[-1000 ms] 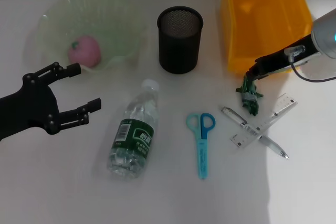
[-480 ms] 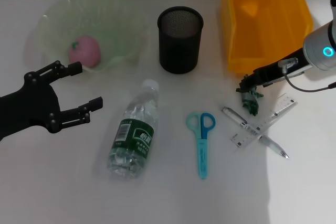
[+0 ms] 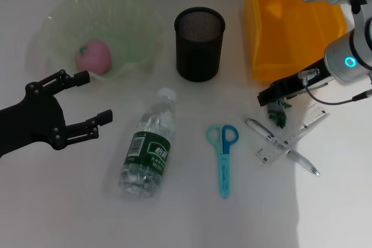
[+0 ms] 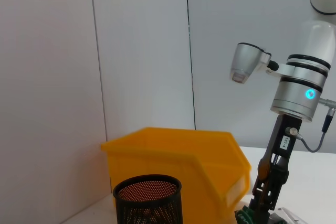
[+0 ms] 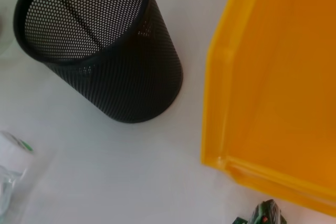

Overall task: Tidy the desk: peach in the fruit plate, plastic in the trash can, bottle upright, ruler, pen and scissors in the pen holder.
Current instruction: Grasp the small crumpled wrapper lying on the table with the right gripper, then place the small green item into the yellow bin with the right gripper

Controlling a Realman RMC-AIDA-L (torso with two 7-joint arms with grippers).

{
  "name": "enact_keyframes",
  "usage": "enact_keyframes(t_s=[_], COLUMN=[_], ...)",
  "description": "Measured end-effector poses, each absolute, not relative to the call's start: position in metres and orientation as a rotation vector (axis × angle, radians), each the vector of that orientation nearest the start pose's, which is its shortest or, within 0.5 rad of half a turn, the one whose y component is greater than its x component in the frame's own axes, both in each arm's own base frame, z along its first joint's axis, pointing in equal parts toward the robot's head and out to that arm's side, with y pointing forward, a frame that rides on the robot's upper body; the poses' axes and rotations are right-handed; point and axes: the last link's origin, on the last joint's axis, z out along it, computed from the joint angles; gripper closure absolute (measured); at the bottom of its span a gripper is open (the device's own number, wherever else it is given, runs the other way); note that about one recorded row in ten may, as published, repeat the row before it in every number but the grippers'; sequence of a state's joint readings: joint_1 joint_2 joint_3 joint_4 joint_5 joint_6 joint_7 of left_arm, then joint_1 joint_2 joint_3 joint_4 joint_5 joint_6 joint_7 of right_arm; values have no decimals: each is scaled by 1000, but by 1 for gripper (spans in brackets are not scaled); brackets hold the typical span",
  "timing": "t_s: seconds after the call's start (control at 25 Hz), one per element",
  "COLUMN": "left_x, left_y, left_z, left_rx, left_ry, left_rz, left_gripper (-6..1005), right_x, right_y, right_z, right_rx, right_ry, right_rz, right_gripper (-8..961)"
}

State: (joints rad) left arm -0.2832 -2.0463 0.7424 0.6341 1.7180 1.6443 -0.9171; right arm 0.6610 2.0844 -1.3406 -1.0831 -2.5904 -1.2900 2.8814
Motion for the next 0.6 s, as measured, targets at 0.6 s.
enact_keyframes(t_s=[0.6], left_x=[-310], left_y=[269], left_z=[23], left_rx=[-2514], left_ry=[-235], left_rz=[-795], left_gripper=[181], right_x=[213], right_y=[389], right_z=[-36], right_rx=[-2266], right_ry=[1409], right_rz=[-325], right_gripper=[406])
